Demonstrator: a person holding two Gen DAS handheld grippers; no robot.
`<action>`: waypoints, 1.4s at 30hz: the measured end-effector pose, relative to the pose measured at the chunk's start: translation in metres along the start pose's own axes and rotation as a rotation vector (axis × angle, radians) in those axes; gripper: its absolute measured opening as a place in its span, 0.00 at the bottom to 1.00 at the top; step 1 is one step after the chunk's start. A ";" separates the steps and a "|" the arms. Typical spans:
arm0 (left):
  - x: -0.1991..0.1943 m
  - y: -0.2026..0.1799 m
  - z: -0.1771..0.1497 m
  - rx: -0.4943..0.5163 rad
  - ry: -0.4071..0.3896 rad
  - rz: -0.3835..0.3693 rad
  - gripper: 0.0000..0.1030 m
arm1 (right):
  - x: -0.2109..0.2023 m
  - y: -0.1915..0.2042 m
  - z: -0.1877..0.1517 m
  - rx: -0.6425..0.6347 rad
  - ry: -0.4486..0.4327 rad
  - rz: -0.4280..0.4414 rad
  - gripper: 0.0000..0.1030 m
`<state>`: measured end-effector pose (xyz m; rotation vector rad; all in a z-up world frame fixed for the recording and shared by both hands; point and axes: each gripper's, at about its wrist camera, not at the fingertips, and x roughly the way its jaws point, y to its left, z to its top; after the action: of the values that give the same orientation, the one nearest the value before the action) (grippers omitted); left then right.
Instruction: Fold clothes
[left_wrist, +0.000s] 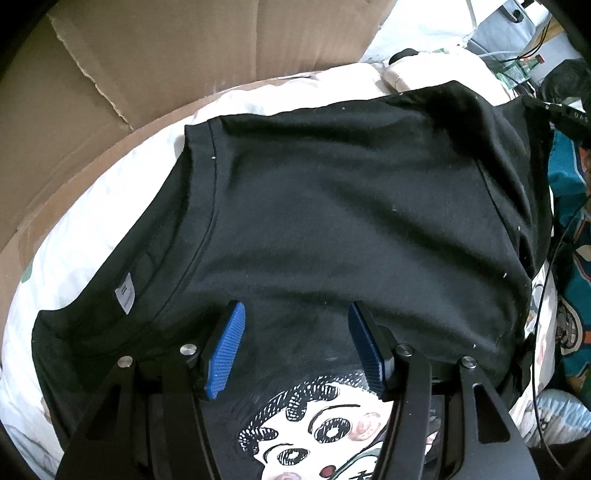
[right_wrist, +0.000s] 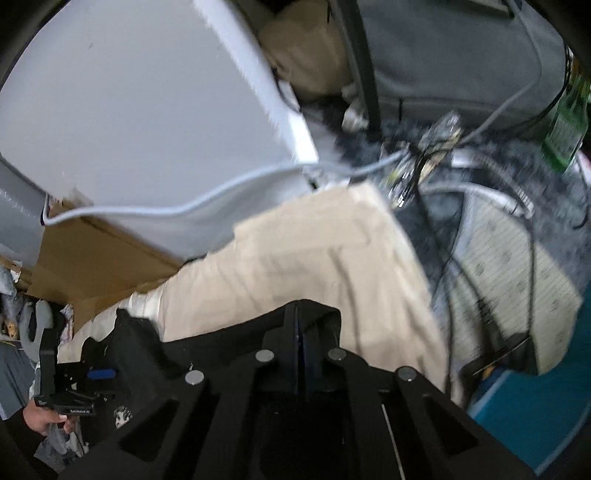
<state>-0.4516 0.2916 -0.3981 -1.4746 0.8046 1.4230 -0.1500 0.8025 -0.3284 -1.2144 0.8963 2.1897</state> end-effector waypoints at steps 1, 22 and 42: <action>0.001 0.000 0.000 0.001 0.001 0.002 0.57 | -0.002 -0.001 0.003 -0.003 -0.008 -0.009 0.01; -0.001 0.012 -0.006 0.045 0.009 0.004 0.57 | 0.000 -0.026 0.031 0.018 -0.033 -0.188 0.01; -0.007 0.036 -0.018 0.101 0.021 -0.017 0.57 | 0.006 -0.039 0.033 0.065 0.125 -0.139 0.52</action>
<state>-0.4780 0.2606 -0.3990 -1.4182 0.8626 1.3376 -0.1451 0.8538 -0.3328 -1.3527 0.8966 1.9790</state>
